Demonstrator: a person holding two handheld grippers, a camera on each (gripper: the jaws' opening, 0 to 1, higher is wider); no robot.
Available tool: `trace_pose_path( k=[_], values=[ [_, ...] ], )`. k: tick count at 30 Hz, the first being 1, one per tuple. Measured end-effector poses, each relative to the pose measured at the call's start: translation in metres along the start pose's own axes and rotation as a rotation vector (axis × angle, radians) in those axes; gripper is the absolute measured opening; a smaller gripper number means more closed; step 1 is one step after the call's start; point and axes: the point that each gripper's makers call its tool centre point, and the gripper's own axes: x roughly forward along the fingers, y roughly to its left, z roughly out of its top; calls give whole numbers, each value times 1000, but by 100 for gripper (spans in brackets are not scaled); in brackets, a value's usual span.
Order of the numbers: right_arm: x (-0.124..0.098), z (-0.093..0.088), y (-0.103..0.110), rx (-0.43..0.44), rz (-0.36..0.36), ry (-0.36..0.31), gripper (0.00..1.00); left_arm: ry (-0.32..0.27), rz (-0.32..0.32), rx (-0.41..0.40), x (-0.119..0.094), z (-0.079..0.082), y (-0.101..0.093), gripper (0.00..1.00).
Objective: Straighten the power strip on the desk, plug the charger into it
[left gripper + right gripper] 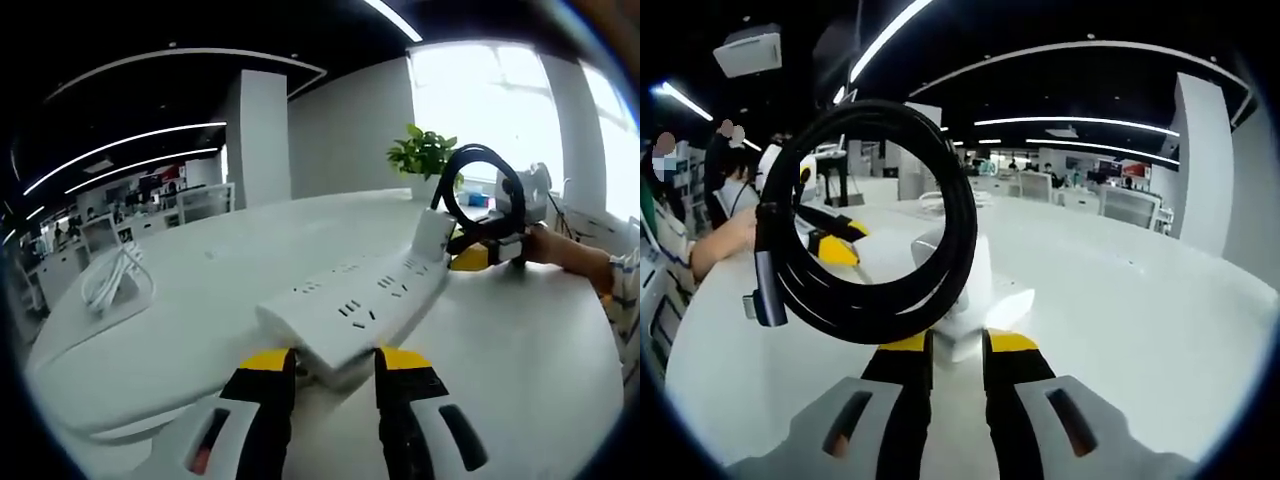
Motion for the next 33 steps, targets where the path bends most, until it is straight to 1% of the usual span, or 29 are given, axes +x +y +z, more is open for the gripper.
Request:
trace_pose_path(
  k=[5, 9, 13, 15, 19, 23, 28, 33],
  values=[
    [-1, 0, 0, -13, -5, 0, 19, 7, -3, 1, 0, -2, 0, 32],
    [-3, 1, 0, 18, 2, -11, 19, 14, 4, 3, -1, -4, 2, 32],
    [-8, 1, -2, 22, -4, -16, 19, 13, 26, 12, -7, -5, 7, 32],
    [-10, 2, -4, 33, -9, -21, 19, 10, 31, 3, -10, -5, 9, 32],
    [-14, 3, -9, 70, -19, -34, 19, -13, 30, -16, -13, 0, 11, 32],
    [-19, 3, -14, 104, -33, -42, 19, -15, 35, -23, -14, 1, 13, 32],
    [-23, 0, -15, 124, -47, -26, 20, -12, 46, -27, -17, -1, 14, 32],
    [-29, -1, -19, 114, -70, -8, 21, -15, 51, -24, -21, 1, 11, 34]
  ],
)
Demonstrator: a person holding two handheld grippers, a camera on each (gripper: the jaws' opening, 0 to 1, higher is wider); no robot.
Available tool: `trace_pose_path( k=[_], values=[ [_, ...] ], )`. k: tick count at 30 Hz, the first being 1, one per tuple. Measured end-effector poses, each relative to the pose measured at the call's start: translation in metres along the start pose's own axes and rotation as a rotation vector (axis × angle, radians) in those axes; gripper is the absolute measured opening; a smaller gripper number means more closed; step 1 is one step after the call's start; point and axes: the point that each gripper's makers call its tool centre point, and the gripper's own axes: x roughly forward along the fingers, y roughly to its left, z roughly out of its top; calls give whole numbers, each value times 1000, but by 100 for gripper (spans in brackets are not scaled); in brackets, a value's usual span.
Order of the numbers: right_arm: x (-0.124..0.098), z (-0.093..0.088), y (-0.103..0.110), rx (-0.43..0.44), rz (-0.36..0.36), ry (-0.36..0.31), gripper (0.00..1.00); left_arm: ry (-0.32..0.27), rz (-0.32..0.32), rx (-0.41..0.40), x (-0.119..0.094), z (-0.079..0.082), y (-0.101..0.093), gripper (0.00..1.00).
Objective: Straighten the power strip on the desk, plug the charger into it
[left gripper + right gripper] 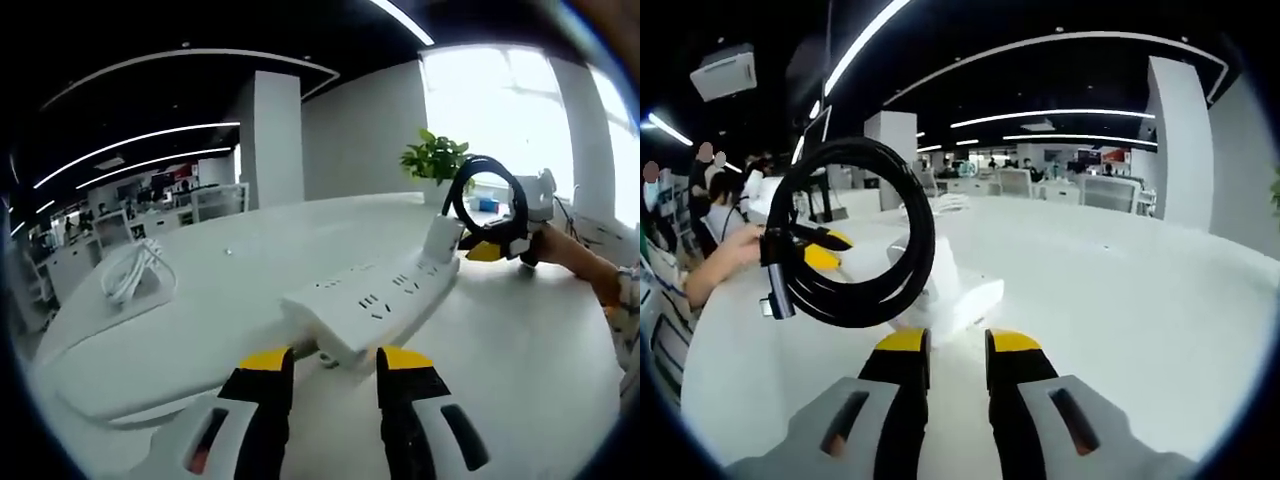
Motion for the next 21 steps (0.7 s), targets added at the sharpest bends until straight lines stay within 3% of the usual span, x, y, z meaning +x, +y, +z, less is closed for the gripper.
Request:
trace_pose_path(
  k=[4, 9, 13, 15, 21],
  values=[
    [-6, 1, -3, 32, -19, -7, 21, 8, 56, 24, -3, -3, 10, 34],
    [-10, -2, 2, 45, -23, 5, 22, 28, 61, 8, -4, -8, 13, 35],
    [-16, -6, 2, 46, -64, 19, 22, 22, 74, 4, -7, -6, 17, 36],
    [-21, -11, -4, 79, -120, 45, 22, 15, 92, 6, -9, -4, 21, 36],
    [-34, -11, 4, 74, -152, 32, 23, -12, 130, 0, -18, -1, 22, 36]
  ],
)
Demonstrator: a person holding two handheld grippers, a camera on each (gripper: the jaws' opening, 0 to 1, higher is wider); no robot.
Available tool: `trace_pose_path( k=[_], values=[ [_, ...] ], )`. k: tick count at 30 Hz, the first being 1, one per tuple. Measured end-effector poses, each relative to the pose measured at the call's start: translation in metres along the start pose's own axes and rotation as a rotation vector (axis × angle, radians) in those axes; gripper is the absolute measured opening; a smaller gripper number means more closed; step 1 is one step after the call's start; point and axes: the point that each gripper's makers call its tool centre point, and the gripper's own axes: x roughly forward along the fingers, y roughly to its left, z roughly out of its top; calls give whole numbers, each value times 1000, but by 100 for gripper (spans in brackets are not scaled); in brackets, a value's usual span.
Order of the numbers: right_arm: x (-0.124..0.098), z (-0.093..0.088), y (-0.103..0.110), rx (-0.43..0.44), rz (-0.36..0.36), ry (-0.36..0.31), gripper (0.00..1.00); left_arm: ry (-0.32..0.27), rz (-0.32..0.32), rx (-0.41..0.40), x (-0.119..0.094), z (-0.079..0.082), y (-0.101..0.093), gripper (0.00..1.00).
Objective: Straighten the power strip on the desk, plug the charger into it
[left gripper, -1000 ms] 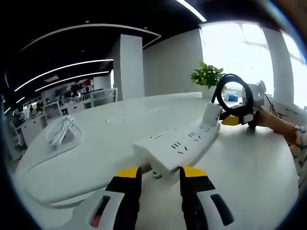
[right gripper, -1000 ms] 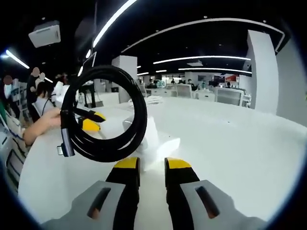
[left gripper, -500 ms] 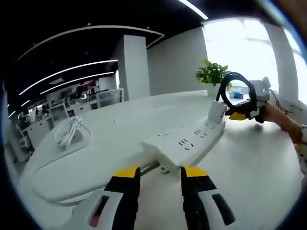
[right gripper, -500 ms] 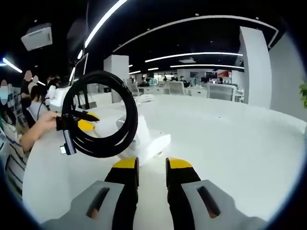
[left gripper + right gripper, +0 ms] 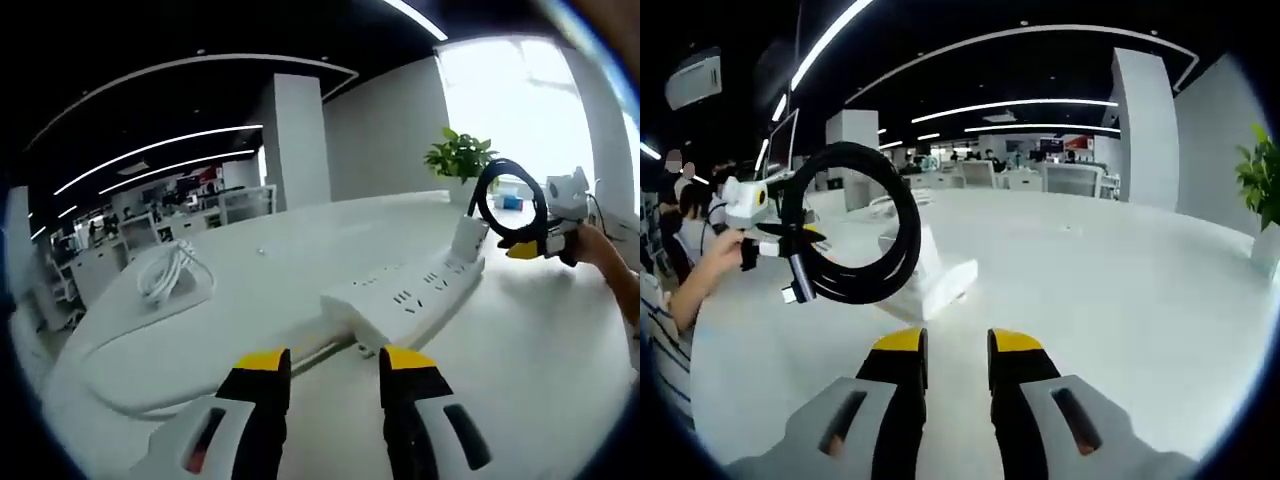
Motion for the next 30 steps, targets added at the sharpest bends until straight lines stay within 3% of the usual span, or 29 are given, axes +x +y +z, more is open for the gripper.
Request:
trace_pose_path(
  k=[10, 30],
  values=[
    [-20, -6, 18, -43, -37, 11, 28, -59, 5, -37, -35, 4, -26, 39],
    [-67, 13, 56, -3, -72, -116, 32, -72, 81, -13, -107, -3, -52, 44]
  ],
)
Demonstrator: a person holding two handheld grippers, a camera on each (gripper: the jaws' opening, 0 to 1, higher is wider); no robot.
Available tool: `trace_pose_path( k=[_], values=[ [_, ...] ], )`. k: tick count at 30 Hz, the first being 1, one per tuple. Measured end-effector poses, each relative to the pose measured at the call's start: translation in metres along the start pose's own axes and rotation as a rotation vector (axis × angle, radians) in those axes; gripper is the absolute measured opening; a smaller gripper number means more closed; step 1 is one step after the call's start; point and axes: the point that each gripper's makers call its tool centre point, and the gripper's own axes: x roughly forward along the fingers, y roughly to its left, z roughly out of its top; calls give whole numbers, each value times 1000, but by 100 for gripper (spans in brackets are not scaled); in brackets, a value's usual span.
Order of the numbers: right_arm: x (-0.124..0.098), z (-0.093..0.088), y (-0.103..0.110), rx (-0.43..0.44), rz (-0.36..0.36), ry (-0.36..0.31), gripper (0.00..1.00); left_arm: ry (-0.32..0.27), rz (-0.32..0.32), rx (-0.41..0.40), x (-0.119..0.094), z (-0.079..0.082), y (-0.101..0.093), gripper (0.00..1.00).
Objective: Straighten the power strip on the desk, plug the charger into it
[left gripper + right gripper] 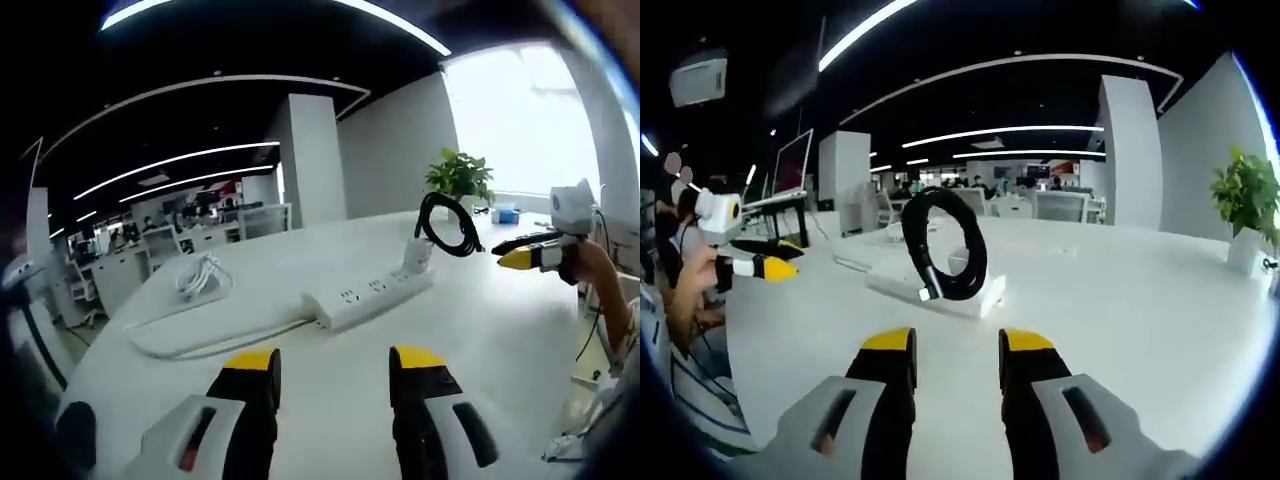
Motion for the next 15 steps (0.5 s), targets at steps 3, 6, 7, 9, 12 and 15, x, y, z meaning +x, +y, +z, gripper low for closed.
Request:
trace_pose_path(
  k=[3, 6, 7, 9, 12, 15],
  values=[
    [-4, 0, 4, 6, 6, -1, 32, -8, 12, 9, -6, 1, -2, 45],
    [-10, 1, 4, 10, -11, -13, 32, -12, 28, 16, -13, 2, -3, 46],
    [-11, 1, 5, 9, -14, -12, 32, -13, 32, 16, -15, 2, -4, 47],
    [-14, 0, 7, 15, -12, -10, 33, -16, 39, 13, -20, 2, -5, 47],
    [-15, -2, 11, 26, -1, -7, 34, -19, 48, 14, -25, 1, -7, 48],
    [-18, -4, 16, 28, 9, 0, 35, -21, 59, 17, -31, -1, -8, 48]
  ],
)
